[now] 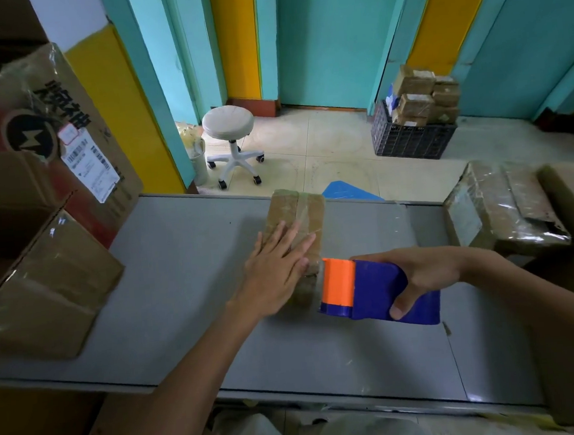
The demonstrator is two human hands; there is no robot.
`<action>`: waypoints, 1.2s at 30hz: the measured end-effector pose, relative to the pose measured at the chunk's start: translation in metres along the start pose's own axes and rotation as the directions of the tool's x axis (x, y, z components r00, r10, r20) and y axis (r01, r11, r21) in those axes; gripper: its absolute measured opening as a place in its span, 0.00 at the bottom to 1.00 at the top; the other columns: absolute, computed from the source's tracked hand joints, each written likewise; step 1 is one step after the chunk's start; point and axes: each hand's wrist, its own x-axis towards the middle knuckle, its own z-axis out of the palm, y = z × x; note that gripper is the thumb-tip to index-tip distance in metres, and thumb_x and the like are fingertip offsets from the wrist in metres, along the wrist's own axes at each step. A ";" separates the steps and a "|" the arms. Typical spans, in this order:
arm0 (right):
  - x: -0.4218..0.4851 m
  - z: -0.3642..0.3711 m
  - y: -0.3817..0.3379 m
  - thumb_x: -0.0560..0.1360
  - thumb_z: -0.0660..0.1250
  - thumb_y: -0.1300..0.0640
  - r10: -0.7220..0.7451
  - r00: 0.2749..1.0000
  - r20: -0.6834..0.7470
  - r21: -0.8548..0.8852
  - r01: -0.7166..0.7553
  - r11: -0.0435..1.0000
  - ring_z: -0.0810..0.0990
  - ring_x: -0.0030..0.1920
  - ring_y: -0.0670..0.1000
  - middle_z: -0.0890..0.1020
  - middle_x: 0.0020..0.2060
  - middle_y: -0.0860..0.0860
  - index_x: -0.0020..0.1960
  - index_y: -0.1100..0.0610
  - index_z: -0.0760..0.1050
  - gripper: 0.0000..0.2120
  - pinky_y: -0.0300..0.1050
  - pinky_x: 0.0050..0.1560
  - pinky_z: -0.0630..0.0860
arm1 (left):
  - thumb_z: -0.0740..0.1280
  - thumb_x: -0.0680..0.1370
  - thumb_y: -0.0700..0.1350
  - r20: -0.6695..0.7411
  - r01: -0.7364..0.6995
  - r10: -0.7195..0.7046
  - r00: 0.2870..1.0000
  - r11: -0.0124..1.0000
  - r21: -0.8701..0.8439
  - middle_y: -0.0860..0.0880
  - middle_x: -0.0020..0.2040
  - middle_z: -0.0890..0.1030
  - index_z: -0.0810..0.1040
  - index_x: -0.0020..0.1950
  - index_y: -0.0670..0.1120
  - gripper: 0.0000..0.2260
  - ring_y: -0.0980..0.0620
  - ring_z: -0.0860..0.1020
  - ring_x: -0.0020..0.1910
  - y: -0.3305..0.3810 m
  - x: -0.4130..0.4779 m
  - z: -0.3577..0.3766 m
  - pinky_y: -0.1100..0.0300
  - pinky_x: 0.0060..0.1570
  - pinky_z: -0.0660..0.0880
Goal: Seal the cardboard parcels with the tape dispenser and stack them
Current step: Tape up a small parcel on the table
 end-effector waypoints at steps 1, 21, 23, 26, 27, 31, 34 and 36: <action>-0.001 0.000 -0.001 0.66 0.74 0.57 0.001 1.000 0.003 0.001 -0.001 1.000 0.80 0.53 0.48 0.80 0.53 0.43 0.66 0.47 0.66 0.31 0.46 0.53 0.79 | 0.34 0.78 0.61 -0.002 0.001 -0.001 1.000 1.000 -0.005 0.57 0.73 0.36 0.40 0.71 0.61 0.22 0.54 0.35 0.74 0.000 0.000 0.000 0.51 0.71 0.34; -0.009 0.002 0.014 0.66 0.74 0.59 -0.040 0.999 -0.013 0.108 0.041 0.993 0.80 0.54 0.53 0.80 0.55 0.49 0.67 0.50 0.65 0.33 0.51 0.56 0.78 | 0.34 0.76 0.61 -0.023 -0.016 0.014 1.000 0.998 -0.067 0.59 0.74 0.38 0.42 0.72 0.60 0.24 0.57 0.36 0.74 -0.002 -0.002 0.000 0.52 0.71 0.35; -0.009 0.003 0.016 0.66 0.74 0.59 -0.041 0.999 -0.006 0.102 0.041 0.994 0.79 0.54 0.53 0.80 0.55 0.48 0.67 0.51 0.65 0.33 0.50 0.56 0.78 | 0.33 0.74 0.62 -0.020 -0.014 0.013 1.000 0.997 -0.072 0.59 0.74 0.39 0.43 0.72 0.61 0.25 0.56 0.37 0.74 -0.003 -0.003 0.000 0.52 0.71 0.35; -0.016 0.001 0.020 0.66 0.74 0.59 -0.016 1.000 0.008 0.111 0.015 0.994 0.80 0.54 0.52 0.80 0.53 0.47 0.66 0.49 0.66 0.32 0.47 0.55 0.78 | 0.33 0.74 0.61 -0.026 -0.017 0.015 1.000 0.997 -0.075 0.59 0.75 0.40 0.43 0.72 0.61 0.25 0.55 0.38 0.75 -0.005 -0.003 0.002 0.51 0.72 0.37; -0.019 -0.001 0.022 0.66 0.73 0.59 -0.006 1.000 0.015 0.113 0.005 0.994 0.80 0.53 0.52 0.80 0.53 0.47 0.65 0.49 0.66 0.31 0.46 0.55 0.78 | 0.33 0.74 0.61 -0.028 -0.020 0.018 0.999 0.997 -0.077 0.58 0.75 0.41 0.44 0.72 0.60 0.26 0.55 0.39 0.75 -0.005 -0.003 0.002 0.51 0.72 0.38; -0.004 -0.001 0.032 0.66 0.75 0.60 0.044 0.999 -0.025 0.102 -0.042 0.994 0.81 0.49 0.47 0.82 0.50 0.44 0.62 0.45 0.69 0.29 0.42 0.50 0.77 | 0.34 0.75 0.62 -0.049 -0.026 0.021 0.999 0.995 -0.094 0.58 0.76 0.43 0.46 0.73 0.60 0.26 0.57 0.39 0.74 -0.003 -0.002 0.003 0.50 0.73 0.40; 0.024 0.003 0.036 0.62 0.76 0.53 0.069 0.996 -0.052 0.062 -0.066 0.996 0.81 0.51 0.46 0.82 0.51 0.42 0.60 0.39 0.70 0.30 0.46 0.53 0.77 | 0.35 0.74 0.62 -0.045 -0.010 0.005 0.999 0.994 -0.108 0.60 0.74 0.41 0.45 0.72 0.61 0.26 0.58 0.38 0.74 -0.002 -0.005 0.004 0.47 0.72 0.42; 0.036 0.001 0.036 0.62 0.76 0.51 0.081 0.995 -0.056 0.057 -0.078 0.995 0.80 0.52 0.46 0.81 0.52 0.41 0.60 0.37 0.70 0.30 0.46 0.55 0.76 | 0.35 0.74 0.62 -0.039 0.007 -0.012 0.999 0.991 -0.132 0.61 0.74 0.40 0.45 0.72 0.61 0.26 0.58 0.38 0.74 -0.003 -0.004 0.003 0.46 0.72 0.44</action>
